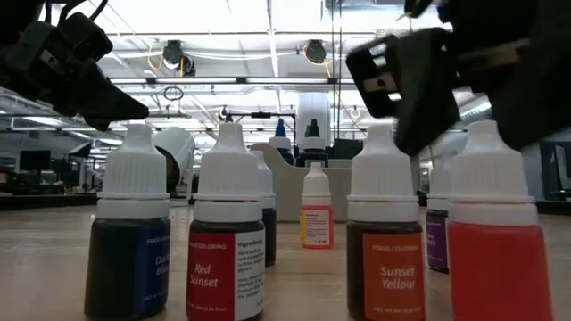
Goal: Pick & Place food coloring
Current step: Put the small purple food coloring bottle into the gray bin
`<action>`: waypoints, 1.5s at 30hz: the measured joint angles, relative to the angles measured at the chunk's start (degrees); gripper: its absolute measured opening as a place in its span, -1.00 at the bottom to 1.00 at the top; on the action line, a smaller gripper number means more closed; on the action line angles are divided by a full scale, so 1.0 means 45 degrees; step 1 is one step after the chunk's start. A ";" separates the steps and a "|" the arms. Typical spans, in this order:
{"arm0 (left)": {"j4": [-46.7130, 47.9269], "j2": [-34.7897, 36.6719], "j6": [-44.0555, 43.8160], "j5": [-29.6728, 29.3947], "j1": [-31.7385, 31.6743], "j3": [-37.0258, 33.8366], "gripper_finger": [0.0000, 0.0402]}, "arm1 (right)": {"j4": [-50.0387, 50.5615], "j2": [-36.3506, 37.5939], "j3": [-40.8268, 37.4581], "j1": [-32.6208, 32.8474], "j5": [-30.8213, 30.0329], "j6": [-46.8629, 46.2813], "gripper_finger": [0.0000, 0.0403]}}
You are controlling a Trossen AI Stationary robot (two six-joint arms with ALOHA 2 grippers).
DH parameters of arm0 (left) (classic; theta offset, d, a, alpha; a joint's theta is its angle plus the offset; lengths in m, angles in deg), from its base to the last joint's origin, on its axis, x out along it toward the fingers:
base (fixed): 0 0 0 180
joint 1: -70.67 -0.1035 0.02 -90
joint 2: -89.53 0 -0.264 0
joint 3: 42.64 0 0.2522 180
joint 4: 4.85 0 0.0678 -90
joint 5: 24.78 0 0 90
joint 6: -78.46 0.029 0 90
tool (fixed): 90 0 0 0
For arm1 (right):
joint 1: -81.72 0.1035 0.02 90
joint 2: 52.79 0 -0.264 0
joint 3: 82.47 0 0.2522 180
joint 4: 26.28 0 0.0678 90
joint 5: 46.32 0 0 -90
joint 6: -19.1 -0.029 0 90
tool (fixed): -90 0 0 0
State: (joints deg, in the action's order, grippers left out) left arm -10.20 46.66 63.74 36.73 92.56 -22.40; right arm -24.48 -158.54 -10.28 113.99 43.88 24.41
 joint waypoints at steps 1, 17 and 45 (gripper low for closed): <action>-0.0001 0.0000 0.0000 -0.0005 0.0000 0.0000 -0.81 | -0.0169 0.0010 -0.0009 -0.0005 -0.0015 -0.0017 -0.29; -0.0030 0.0005 -0.0005 -0.0015 -0.0004 0.0005 -0.81 | -0.0766 -0.0867 -0.0057 -0.0090 -0.0060 -0.1017 -0.29; -0.0071 0.0005 0.0165 -0.0019 0.0000 0.0005 -0.81 | 0.2199 0.1381 -0.0052 -0.0398 -0.1042 -0.0529 -0.71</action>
State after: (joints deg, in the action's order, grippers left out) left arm -10.52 46.68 64.48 36.64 92.56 -22.37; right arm -14.59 -152.33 -10.51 112.20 39.19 22.03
